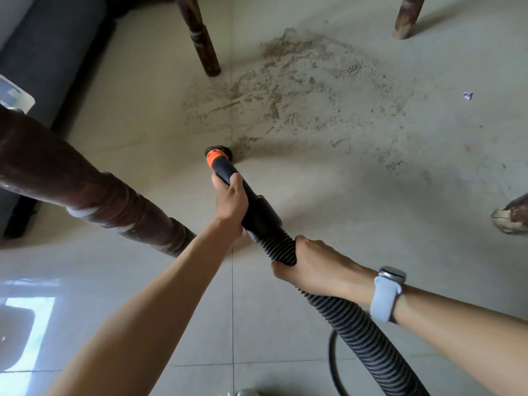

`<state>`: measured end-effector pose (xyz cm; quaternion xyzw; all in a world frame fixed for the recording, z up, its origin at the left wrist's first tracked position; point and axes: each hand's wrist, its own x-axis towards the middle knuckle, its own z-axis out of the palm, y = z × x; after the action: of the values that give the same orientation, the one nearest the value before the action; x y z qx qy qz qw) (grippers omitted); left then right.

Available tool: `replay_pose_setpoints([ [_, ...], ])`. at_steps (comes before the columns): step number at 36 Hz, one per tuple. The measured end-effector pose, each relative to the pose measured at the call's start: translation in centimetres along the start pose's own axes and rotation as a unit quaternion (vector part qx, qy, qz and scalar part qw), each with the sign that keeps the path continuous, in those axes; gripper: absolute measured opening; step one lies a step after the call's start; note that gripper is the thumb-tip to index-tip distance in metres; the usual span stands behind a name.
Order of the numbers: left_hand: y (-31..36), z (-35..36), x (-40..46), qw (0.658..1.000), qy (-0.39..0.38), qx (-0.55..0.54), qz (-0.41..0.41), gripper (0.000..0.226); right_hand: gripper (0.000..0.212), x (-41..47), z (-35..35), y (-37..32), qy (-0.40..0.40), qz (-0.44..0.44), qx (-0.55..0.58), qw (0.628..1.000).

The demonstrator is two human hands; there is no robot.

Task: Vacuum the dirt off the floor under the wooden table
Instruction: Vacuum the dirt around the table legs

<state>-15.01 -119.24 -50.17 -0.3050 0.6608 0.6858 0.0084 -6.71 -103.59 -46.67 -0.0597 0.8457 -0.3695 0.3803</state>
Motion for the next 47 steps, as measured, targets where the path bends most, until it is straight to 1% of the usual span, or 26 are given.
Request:
replay_pose_setpoints([
  [2, 0.4, 0.0, 1.1, 1.0, 0.001, 0.012, 0.006, 0.012, 0.025, 0.9, -0.1, -0.6, 0.012, -0.002, -0.002, 1.0],
  [3, 0.7, 0.0, 1.6, 1.0, 0.001, 0.016, 0.006, 0.019, 0.025, 1.3, -0.2, -0.8, 0.018, -0.003, -0.006, 1.0],
  [6, 1.3, 0.2, 3.3, 1.0, 0.009, 0.027, 0.002, 0.056, 0.028, 2.8, -0.5, -1.5, 0.034, -0.004, -0.023, 0.999],
  [8, 1.6, 0.4, 4.3, 0.999, 0.008, 0.036, 0.002, 0.063, 0.031, 3.7, -0.6, -1.8, 0.041, -0.001, -0.032, 0.999],
  [13, 2.4, 1.7, 4.1, 0.999, -0.003, 0.045, -0.011, 0.049, 0.036, 4.7, -1.5, -1.5, 0.052, 0.009, -0.047, 0.997],
  [19, 0.9, 2.8, 2.3, 1.0, -0.006, 0.023, 0.005, 0.038, 0.027, 3.1, -2.9, 0.2, 0.054, 0.012, -0.104, 0.993],
  [21, 0.0, 3.0, 1.3, 1.0, -0.014, 0.002, 0.006, 0.029, 0.025, 2.1, -3.2, 1.0, 0.044, 0.014, -0.127, 0.991],
  [23, -0.6, 3.4, 0.0, 1.0, -0.005, -0.008, 0.017, 0.021, 0.025, 1.2, -3.4, 1.9, 0.034, 0.022, -0.145, 0.989],
  [26, -1.7, 4.3, -2.0, 1.0, 0.0, -0.017, 0.006, 0.036, 0.027, 0.0, -3.9, 3.5, 0.028, 0.028, -0.167, 0.985],
  [29, -2.2, 5.2, -3.6, 1.0, -0.008, -0.018, -0.002, 0.04, 0.029, -1.2, -4.8, 5.0, 0.012, 0.021, -0.168, 0.985],
  [30, -2.3, 5.5, -4.0, 1.0, -0.01, -0.012, -0.001, 0.045, 0.029, -1.6, -5.1, 5.4, 0.003, 0.017, -0.165, 0.986],
  [32, -2.5, 6.2, -4.9, 1.0, -0.019, 0.003, 0.005, 0.054, 0.027, -2.4, -5.6, 6.3, -0.016, 0.015, -0.15, 0.988],
  [35, -2.8, 7.2, -6.5, 0.999, -0.048, 0.003, 0.004, 0.054, 0.026, -3.6, -5.7, 7.7, -0.036, 0.024, -0.135, 0.99],
  [37, -3.1, 7.4, -7.4, 0.997, -0.069, -0.011, -0.013, 0.056, 0.026, -4.2, -5.5, 8.7, -0.05, 0.024, -0.125, 0.991],
  [40, -3.5, 7.3, -7.8, 0.994, -0.098, -0.037, -0.044, 0.059, 0.024, -4.5, -4.8, 9.4, -0.111, 0.042, -0.051, 0.992],
  [43, -3.8, 6.8, -7.9, 0.988, -0.127, -0.073, -0.05, 0.05, 0.02, -4.4, -3.7, 9.1, -0.156, 0.059, 0.041, 0.985],
  [45, -4.3, 6.3, -7.6, 0.987, -0.137, -0.067, -0.046, 0.048, 0.017, -4.0, -3.2, 8.5, -0.145, 0.051, 0.103, 0.983],
  [47, -4.7, 5.8, -7.3, 0.988, -0.139, -0.046, -0.042, 0.046, 0.015, -3.5, -2.9, 7.5, -0.115, 0.037, 0.157, 0.98],
])
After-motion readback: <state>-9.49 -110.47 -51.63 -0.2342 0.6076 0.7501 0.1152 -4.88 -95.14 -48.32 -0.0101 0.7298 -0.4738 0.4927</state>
